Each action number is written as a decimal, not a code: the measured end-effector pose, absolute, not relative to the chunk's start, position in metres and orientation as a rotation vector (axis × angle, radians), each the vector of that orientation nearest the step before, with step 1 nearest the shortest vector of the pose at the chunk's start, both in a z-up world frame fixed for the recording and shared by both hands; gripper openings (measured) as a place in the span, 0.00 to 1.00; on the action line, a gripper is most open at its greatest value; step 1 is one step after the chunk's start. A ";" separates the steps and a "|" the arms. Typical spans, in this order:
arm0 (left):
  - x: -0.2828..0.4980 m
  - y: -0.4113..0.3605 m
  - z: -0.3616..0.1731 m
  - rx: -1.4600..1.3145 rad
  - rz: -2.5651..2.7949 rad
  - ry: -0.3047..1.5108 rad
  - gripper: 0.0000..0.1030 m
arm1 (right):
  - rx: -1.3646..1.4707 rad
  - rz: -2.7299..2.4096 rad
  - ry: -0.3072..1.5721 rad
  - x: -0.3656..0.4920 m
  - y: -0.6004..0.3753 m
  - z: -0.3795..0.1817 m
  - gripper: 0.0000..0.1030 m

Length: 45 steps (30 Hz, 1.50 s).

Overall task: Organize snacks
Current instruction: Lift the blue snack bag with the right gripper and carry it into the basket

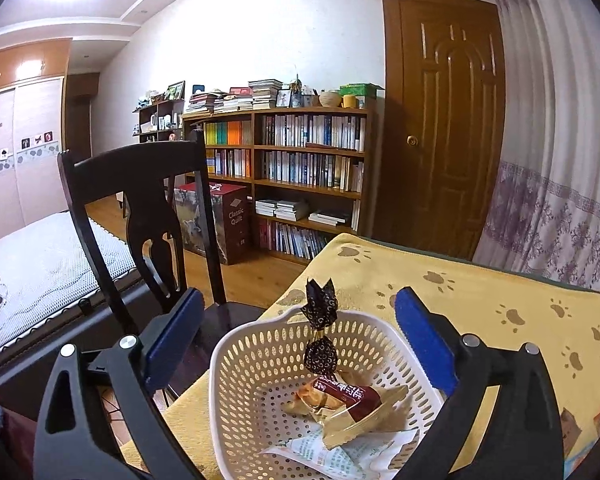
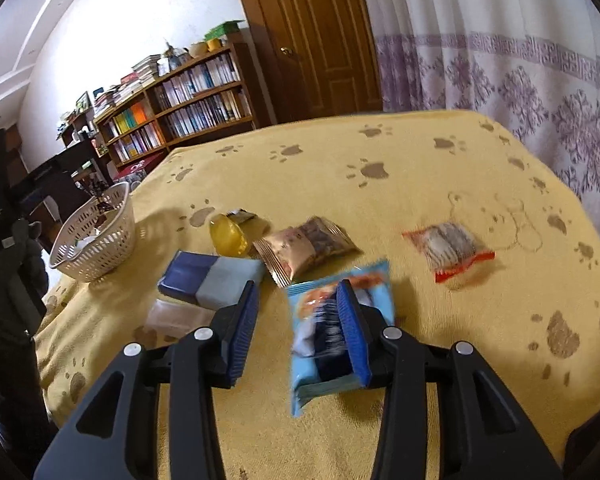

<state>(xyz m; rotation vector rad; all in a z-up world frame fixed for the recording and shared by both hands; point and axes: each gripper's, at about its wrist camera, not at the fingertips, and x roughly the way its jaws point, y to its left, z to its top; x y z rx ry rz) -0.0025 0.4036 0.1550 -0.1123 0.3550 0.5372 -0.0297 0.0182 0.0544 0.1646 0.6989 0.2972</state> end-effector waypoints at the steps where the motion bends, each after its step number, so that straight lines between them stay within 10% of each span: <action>1: -0.003 0.404 0.155 -0.115 0.539 0.354 0.95 | 0.166 0.292 0.707 -0.029 0.018 0.052 0.47; 18: -0.002 0.414 0.152 -0.149 0.528 0.367 0.96 | 0.022 0.132 0.819 -0.018 0.024 0.024 0.74; 27: -0.002 0.423 0.151 -0.174 0.512 0.377 0.96 | -0.057 0.139 0.832 -0.022 0.042 0.017 0.56; 45: -0.023 0.485 0.155 -0.306 0.615 0.352 0.96 | 0.001 0.502 0.654 0.020 0.190 0.127 0.56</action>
